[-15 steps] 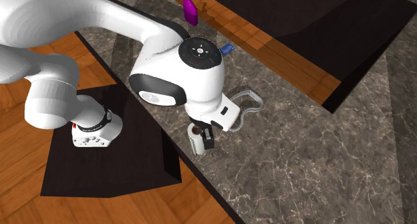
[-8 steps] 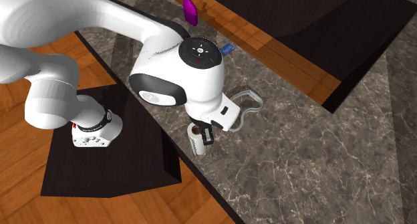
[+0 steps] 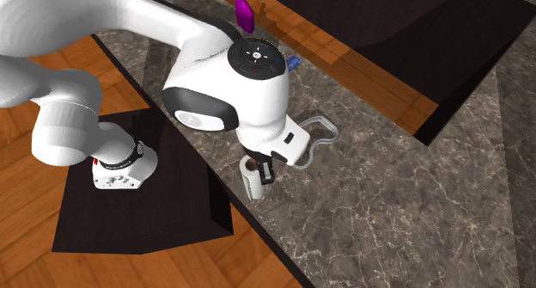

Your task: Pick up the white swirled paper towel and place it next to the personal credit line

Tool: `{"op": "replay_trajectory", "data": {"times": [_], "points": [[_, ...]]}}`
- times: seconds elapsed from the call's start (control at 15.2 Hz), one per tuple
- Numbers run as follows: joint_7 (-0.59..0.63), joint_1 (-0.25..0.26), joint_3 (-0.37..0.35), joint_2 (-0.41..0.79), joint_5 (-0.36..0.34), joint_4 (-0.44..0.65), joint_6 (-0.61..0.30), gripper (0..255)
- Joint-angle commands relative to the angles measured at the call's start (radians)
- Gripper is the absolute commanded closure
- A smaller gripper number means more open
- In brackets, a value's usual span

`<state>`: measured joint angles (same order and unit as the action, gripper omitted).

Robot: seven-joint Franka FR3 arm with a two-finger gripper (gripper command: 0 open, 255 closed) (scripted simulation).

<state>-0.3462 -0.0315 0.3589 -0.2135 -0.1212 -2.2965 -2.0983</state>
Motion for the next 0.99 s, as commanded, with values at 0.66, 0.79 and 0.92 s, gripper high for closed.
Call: {"op": "replay_trajectory", "data": {"times": [0.66, 0.79, 0.92], "points": [[0.003, 0.002, -0.014, -0.048, -0.005, 0.12, 0.166, 255], [0.003, 0.002, -0.016, -0.052, -0.004, 0.142, 0.193, 255], [0.002, 0.003, -0.018, -0.056, -0.004, 0.166, 0.22, 255]]}}
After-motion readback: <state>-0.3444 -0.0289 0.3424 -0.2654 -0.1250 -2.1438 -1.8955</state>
